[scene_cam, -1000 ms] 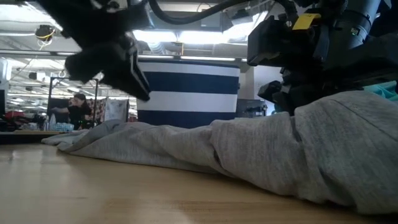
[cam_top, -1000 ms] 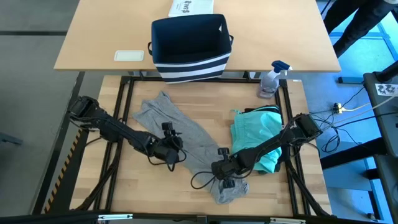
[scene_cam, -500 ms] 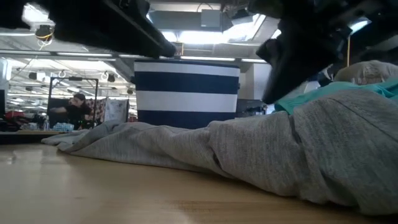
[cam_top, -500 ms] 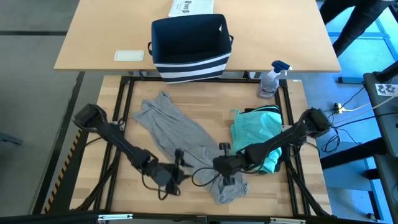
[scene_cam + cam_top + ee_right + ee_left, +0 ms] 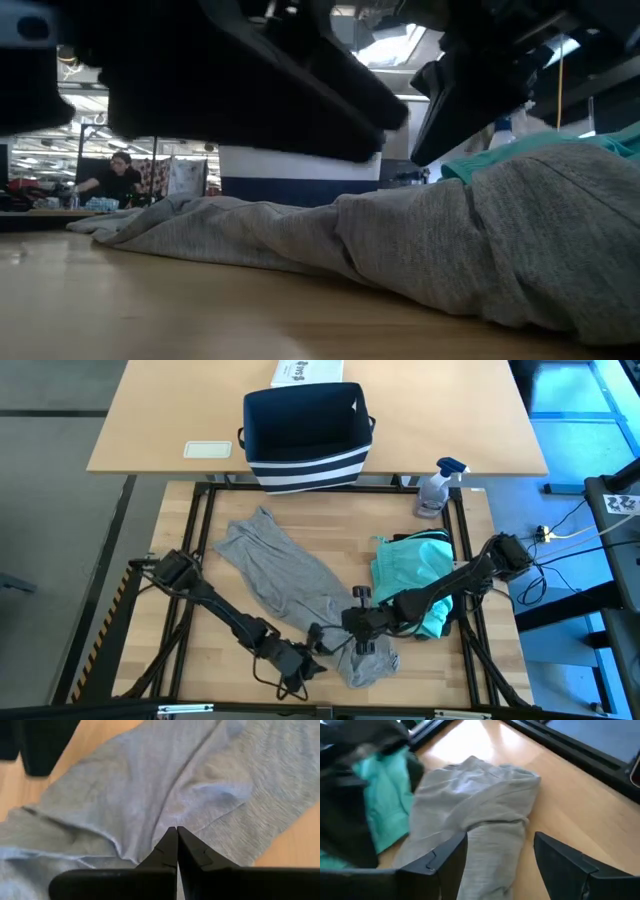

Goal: Fold Laundry from Bin

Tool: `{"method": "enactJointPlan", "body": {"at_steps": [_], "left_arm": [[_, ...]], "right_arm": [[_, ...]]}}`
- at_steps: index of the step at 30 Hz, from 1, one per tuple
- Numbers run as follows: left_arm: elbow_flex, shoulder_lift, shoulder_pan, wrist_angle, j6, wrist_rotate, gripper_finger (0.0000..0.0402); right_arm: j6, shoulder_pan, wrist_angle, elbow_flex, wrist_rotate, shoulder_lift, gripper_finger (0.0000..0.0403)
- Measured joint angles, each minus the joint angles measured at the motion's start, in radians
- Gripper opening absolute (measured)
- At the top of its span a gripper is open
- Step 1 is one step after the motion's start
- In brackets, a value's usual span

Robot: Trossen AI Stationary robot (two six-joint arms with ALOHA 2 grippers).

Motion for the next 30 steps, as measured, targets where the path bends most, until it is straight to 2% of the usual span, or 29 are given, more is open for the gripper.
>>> {"method": "enactJointPlan", "body": {"at_steps": [6,14,26,30], "left_arm": [[0.048,0.033,0.023,-0.124,0.004,-0.013,0.0255],[0.052,0.040,0.037,-0.149,0.024,-0.027,0.0295],[0.052,0.040,0.070,-0.218,0.050,-0.029,0.0302],[0.052,0.066,0.090,-0.206,0.050,0.016,0.0302]], "right_arm": [[0.040,-0.026,0.001,0.000,-0.001,0.000,0.0001],[0.025,-0.031,-0.002,0.000,0.003,-0.037,0.0001],[0.010,-0.031,0.002,0.000,0.043,-0.113,0.0001],[0.009,-0.031,0.001,0.000,0.043,-0.113,0.0001]]}}
